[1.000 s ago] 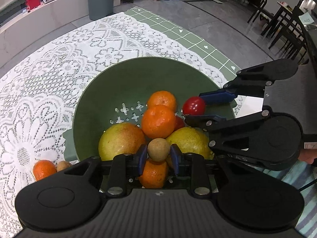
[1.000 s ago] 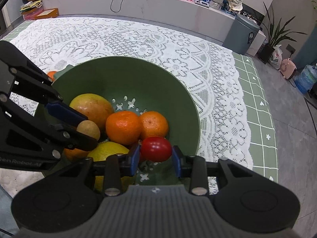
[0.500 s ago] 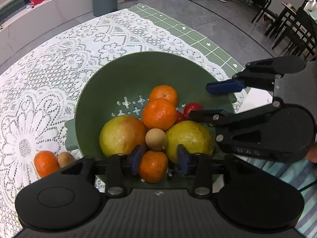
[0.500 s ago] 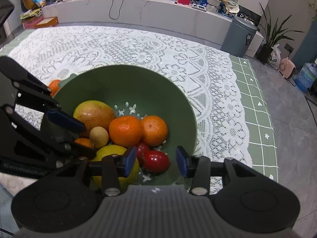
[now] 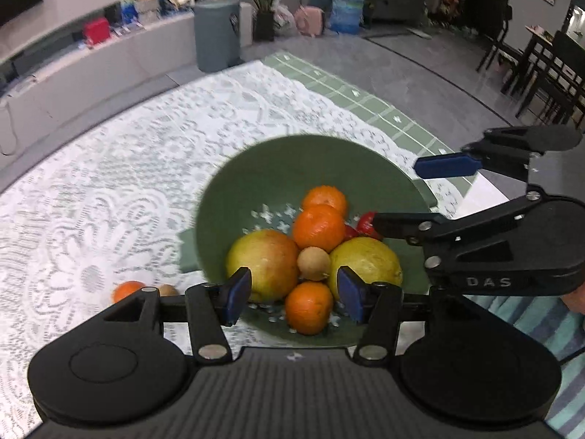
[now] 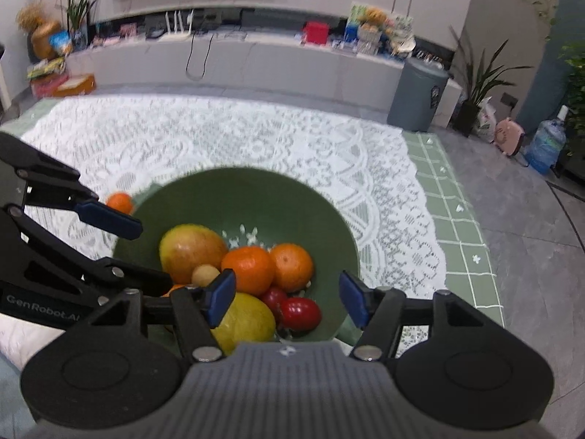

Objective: Organize fruits
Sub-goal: 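Withdraw both grippers toward the last orange and tan fruit on the tablecloth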

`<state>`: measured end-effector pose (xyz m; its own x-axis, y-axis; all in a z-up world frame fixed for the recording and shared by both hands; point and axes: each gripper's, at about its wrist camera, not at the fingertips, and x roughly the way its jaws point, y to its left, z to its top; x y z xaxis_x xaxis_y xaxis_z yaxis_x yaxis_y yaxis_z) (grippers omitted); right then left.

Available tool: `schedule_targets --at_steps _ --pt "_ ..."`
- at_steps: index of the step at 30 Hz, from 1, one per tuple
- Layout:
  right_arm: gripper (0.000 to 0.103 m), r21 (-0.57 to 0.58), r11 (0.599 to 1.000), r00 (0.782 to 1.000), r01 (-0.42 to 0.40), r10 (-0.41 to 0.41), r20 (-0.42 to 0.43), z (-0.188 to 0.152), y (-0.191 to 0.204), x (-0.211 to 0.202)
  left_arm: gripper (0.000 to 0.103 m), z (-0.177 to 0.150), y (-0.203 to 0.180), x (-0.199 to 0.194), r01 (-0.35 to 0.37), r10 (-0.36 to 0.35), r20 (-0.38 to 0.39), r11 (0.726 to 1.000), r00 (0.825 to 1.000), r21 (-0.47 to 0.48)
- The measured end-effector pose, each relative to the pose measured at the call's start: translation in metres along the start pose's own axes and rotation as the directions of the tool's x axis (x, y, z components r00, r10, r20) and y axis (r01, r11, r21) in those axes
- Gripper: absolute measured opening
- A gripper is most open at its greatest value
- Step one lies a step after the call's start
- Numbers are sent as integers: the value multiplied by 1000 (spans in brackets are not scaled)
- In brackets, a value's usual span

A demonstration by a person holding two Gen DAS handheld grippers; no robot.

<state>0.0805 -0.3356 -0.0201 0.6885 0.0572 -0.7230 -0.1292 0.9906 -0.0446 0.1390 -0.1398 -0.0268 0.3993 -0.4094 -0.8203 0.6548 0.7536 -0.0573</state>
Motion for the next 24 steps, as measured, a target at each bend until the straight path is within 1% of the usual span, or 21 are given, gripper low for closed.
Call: schedule_targets --at_steps 4,7,11,19,24 --pt "63 52 999 997 -16 12 74 -2 12 -16 64 -8 7 -19 -33 35 67 999 997 -29" --pt "63 57 998 994 -18 12 110 -7 27 -23 64 -16 14 -29 -60 66 113 996 991 -58" --pt "63 67 998 986 -22 11 165 -15 48 -33 64 -28 22 -41 -91 106 151 991 983 -102" --pt "63 88 994 961 -58 32 275 -33 91 -44 64 -59 48 -65 -131 176 200 967 964 -220" --pt "63 98 992 951 -75 42 307 -42 117 -43 64 -79 63 -75 -150 210 214 953 954 -265"
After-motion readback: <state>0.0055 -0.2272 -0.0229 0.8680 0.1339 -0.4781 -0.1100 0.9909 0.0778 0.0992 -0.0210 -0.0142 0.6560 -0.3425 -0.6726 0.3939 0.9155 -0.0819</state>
